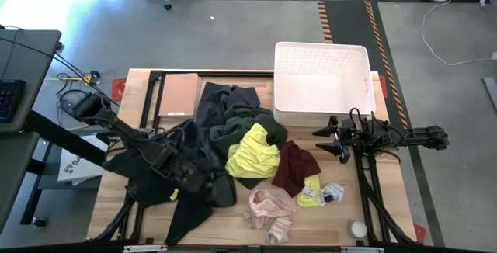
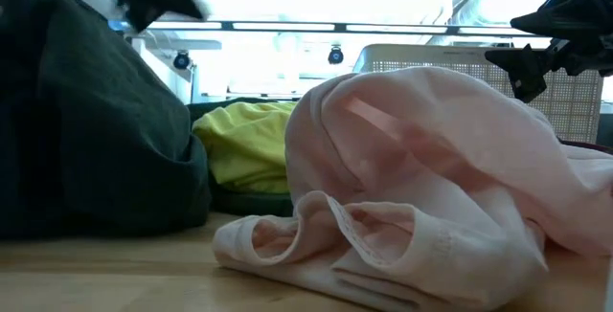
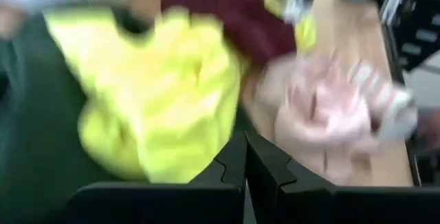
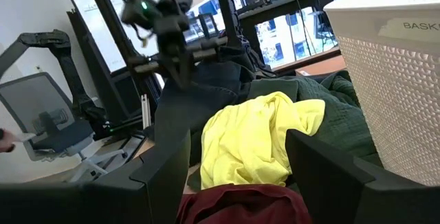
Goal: Sort clothes
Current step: Put the red underwear into the white laundry bin
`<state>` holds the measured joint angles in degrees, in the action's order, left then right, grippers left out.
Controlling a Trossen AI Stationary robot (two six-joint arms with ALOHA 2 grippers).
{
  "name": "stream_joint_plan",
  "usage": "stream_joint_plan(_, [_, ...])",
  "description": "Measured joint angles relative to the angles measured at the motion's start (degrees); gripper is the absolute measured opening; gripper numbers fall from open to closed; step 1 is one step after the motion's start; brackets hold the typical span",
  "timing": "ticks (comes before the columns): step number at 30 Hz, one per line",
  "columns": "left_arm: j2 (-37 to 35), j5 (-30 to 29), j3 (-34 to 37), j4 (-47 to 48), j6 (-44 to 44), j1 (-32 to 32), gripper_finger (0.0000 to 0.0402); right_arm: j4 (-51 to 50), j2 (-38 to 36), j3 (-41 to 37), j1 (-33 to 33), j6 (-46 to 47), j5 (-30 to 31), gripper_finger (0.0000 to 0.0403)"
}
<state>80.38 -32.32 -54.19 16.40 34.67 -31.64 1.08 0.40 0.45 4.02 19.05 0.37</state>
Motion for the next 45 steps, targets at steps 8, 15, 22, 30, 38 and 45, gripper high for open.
stream_joint_plan(8, [6.91, 3.75, -12.55, -3.53, -21.12, 9.76, 0.0001, 0.0, 0.0, 0.0, 0.0, -0.01, 0.01, 0.0238])
stream_joint_plan(15, [19.02, 27.26, -17.07, -18.88, -38.65, 18.43, 0.0018, 0.01, 0.0, 0.01, 0.0, -0.02, 0.01, 0.0238])
stream_joint_plan(22, [32.55, 35.5, -26.64, -23.07, -44.83, 22.87, 0.0093, 0.0, 0.0, 0.0, -0.01, -0.02, 0.01, 0.0238])
stream_joint_plan(30, [44.05, 42.13, -42.65, -5.09, -50.75, 25.59, 0.0166, 0.02, 0.0, 0.0, -0.01, -0.02, 0.01, 0.0238])
stream_joint_plan(38, [48.36, 37.33, -45.03, -0.53, -54.51, 25.64, 0.017, 0.0, 0.0, 0.01, -0.01, 0.0, 0.0, 0.0238])
stream_joint_plan(45, [51.15, 36.82, -45.07, -1.04, -52.17, 25.75, 0.017, 0.0, 0.0, 0.0, 0.0, 0.0, -0.01, 0.0238])
